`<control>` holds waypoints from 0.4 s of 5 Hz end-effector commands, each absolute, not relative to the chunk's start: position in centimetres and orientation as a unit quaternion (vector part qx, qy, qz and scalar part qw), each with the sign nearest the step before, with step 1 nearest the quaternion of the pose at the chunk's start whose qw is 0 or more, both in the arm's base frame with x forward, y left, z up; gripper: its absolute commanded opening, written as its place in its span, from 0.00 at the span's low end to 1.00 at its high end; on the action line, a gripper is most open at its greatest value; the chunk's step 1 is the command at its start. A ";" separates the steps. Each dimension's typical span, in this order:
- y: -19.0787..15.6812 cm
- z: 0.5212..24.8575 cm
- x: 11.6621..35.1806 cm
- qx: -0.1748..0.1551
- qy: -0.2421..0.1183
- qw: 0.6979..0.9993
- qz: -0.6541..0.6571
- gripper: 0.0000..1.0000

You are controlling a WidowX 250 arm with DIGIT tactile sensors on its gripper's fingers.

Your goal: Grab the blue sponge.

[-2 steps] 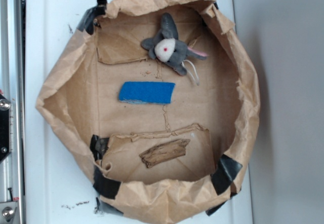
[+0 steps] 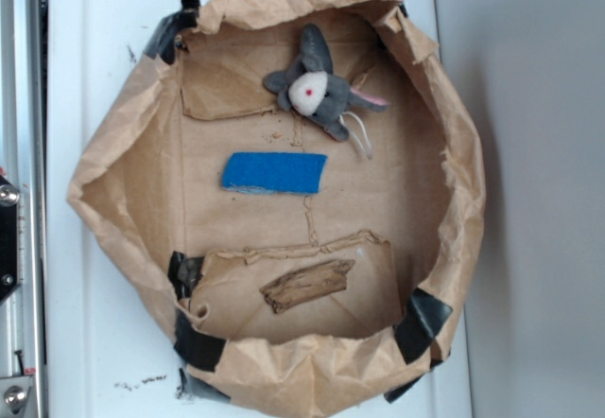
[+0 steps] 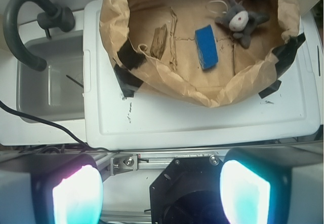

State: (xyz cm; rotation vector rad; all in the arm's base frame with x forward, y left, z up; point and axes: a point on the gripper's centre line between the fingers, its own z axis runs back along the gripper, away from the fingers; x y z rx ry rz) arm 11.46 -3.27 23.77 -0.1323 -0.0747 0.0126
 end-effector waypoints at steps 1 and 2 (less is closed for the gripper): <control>-2.9 25.2 18.7 -0.095 -0.051 0.993 0.055 1.00; -2.8 26.0 20.1 -0.102 -0.065 0.991 0.053 1.00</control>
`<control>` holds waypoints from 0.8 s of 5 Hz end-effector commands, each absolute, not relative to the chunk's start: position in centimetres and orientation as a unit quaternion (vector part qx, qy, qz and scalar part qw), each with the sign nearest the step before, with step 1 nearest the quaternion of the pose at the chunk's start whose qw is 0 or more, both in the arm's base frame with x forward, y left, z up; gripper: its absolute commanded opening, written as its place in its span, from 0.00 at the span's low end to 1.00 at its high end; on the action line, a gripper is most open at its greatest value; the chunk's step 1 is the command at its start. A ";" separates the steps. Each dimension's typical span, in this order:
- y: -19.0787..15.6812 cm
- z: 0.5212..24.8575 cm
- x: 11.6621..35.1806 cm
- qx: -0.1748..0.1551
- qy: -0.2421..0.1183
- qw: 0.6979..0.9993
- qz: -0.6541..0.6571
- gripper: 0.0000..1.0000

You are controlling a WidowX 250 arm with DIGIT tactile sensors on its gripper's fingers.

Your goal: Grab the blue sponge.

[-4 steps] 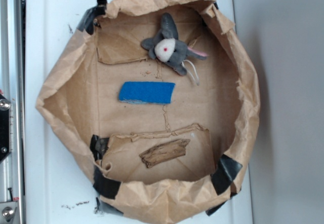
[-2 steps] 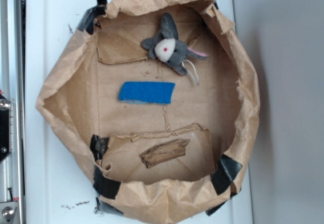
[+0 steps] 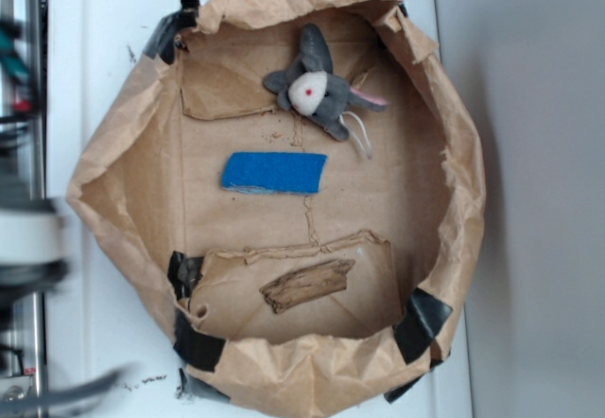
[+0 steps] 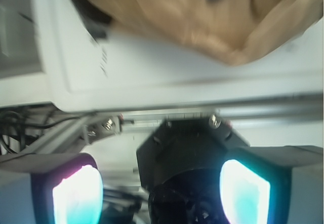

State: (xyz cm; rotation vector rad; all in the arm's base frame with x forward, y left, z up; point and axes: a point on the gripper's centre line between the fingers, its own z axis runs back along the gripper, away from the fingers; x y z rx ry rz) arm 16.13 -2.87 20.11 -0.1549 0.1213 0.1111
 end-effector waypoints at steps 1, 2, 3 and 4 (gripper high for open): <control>-2.8 27.7 20.5 -0.121 -0.078 0.989 0.042 1.00; -2.4 28.0 20.9 -0.129 -0.082 0.988 0.037 1.00; -1.0 25.1 21.9 -0.100 -0.088 0.991 0.017 1.00; 0.9 21.3 23.7 -0.082 -0.080 0.993 -0.025 1.00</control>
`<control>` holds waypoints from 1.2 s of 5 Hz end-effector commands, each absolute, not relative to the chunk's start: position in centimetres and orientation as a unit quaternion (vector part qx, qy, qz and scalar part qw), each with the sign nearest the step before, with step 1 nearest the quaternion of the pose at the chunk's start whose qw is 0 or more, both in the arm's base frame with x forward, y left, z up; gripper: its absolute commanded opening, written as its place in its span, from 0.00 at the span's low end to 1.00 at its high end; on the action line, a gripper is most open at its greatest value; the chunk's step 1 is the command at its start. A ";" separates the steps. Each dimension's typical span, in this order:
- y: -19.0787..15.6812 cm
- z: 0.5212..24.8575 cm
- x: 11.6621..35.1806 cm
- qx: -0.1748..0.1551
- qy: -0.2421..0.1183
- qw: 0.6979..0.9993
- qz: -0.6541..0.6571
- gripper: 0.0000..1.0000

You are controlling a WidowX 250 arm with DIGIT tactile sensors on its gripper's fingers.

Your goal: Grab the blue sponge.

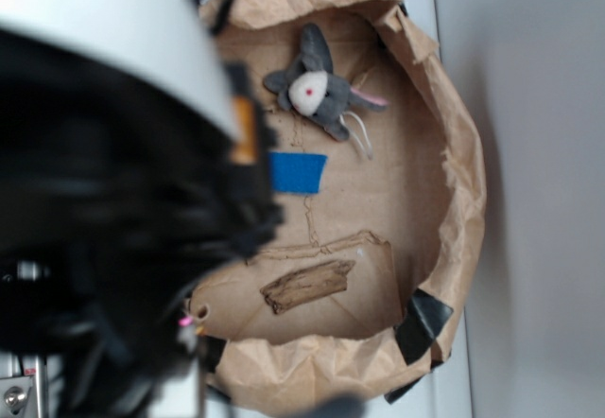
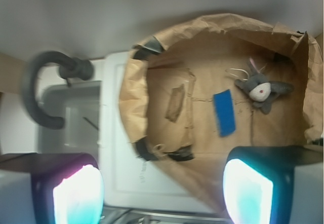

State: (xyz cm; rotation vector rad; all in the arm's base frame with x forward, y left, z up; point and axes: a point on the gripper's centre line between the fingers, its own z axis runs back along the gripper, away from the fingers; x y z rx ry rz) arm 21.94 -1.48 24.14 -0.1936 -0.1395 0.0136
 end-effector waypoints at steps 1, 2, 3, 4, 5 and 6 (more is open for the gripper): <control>1.5 18.9 25.5 -0.080 -0.076 0.992 -0.061 1.00; 2.6 16.8 27.0 -0.075 -0.078 0.990 -0.093 1.00; 2.1 14.8 26.7 -0.039 -0.079 0.988 -0.124 1.00; 2.1 14.8 26.7 -0.039 -0.079 0.988 -0.124 1.00; 2.1 14.8 26.7 -0.039 -0.079 0.988 -0.124 1.00; 2.1 14.8 26.7 -0.039 -0.079 0.988 -0.124 1.00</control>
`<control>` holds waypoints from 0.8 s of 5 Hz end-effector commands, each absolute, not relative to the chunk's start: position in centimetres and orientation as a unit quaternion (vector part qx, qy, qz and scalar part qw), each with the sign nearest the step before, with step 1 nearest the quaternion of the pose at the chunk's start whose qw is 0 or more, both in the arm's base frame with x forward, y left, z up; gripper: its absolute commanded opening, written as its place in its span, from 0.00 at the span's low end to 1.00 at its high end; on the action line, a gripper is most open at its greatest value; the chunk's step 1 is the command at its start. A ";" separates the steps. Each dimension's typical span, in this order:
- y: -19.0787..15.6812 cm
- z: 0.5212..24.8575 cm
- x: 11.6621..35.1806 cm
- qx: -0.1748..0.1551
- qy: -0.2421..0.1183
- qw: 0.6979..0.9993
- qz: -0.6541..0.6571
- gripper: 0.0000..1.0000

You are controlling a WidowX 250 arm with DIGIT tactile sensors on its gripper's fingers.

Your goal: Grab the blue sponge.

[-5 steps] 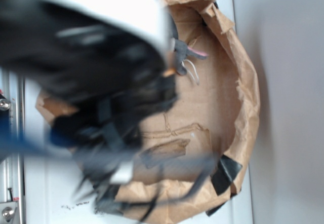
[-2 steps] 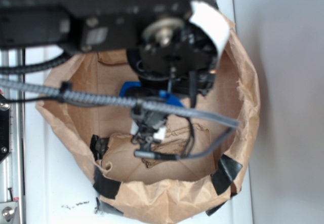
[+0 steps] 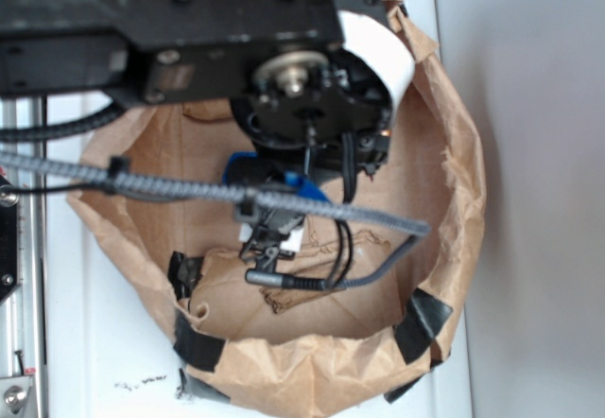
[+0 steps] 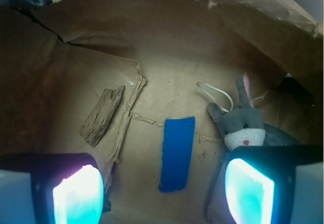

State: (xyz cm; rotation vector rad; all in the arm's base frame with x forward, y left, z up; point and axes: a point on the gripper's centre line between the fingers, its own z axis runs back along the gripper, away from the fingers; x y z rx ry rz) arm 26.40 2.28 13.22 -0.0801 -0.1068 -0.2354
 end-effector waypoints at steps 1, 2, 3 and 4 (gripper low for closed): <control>2.6 11.8 27.5 -0.036 -0.071 0.989 -0.126 1.00; 2.7 8.7 28.8 -0.017 -0.073 0.989 -0.125 1.00; 3.1 6.8 29.4 -0.010 -0.065 0.990 -0.128 1.00; 3.4 5.0 29.5 0.006 -0.062 0.989 -0.132 1.00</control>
